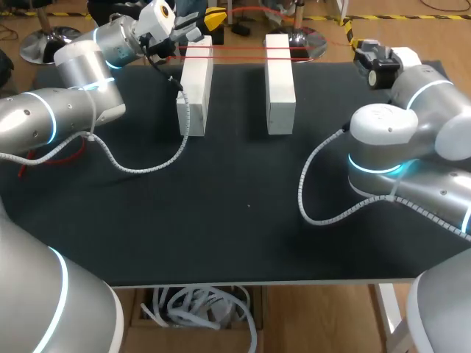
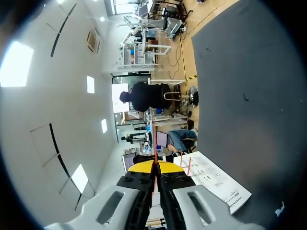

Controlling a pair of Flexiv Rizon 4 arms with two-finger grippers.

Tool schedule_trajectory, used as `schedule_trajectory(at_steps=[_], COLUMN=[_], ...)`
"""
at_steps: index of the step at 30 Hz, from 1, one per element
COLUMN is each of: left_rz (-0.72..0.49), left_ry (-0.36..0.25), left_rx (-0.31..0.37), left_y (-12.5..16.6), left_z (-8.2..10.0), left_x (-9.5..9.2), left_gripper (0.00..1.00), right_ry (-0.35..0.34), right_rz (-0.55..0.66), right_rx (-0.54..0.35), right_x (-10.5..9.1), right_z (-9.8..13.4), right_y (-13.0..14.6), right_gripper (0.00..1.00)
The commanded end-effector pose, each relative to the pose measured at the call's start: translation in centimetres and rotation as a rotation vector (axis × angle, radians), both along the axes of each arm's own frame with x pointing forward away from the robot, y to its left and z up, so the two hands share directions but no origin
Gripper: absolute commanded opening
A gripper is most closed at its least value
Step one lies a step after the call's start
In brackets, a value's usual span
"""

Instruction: Grab the tape and strap the tape.

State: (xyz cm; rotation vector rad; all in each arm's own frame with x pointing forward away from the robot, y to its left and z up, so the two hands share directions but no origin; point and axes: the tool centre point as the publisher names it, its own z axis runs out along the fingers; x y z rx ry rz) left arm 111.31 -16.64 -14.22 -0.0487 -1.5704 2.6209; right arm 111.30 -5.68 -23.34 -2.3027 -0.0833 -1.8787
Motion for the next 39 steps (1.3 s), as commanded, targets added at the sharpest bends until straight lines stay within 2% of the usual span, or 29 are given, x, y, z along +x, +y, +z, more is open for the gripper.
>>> schedule_trajectory(at_steps=[1, 20, 24, 26, 30, 34, 36, 39], left_rz=[0.004, 0.004, 0.029, 0.037, 0.049, 0.046, 0.043, 0.063], left_ry=[0.002, -0.001, -0.025, -0.038, -0.055, -0.071, -0.076, -0.066], left_rx=[0.003, -0.004, 0.085, 0.157, 0.229, 0.337, 0.413, 0.492], left_y=[0.0, 0.1, 0.1, 0.1, 0.0, -0.1, -0.2, -0.5], left_z=[0.1, 0.2, 0.4, 0.3, 0.2, 0.3, 0.1, -0.1], left_x=[-0.2, -0.2, -0.2, -0.2, -0.4, -0.8, -1.0, -1.2], left_gripper=[0.00, 0.00, 0.00, 0.00, 0.00, 0.00, 0.00, 0.00], right_ry=[0.013, 0.008, 0.008, 0.008, 0.008, 0.008, 0.008, 0.008], right_rz=[-0.003, 0.003, 0.003, 0.003, 0.003, 0.003, 0.003, 0.003], right_rx=[-0.007, -0.033, -0.033, -0.033, -0.033, -0.033, -0.033, -0.033], right_x=[0.1, 0.2, 0.2, 0.2, 0.2, 0.2, 0.2, 0.2], right_z=[0.2, 0.2, 0.2, 0.2, 0.2, 0.2, 0.2, 0.2], right_y=[0.0, 0.1, 0.1, 0.1, 0.1, 0.1, 0.1, 0.1], right_gripper=[0.00, 0.00, 0.00, 0.00, 0.00, 0.00, 0.00, 0.00])
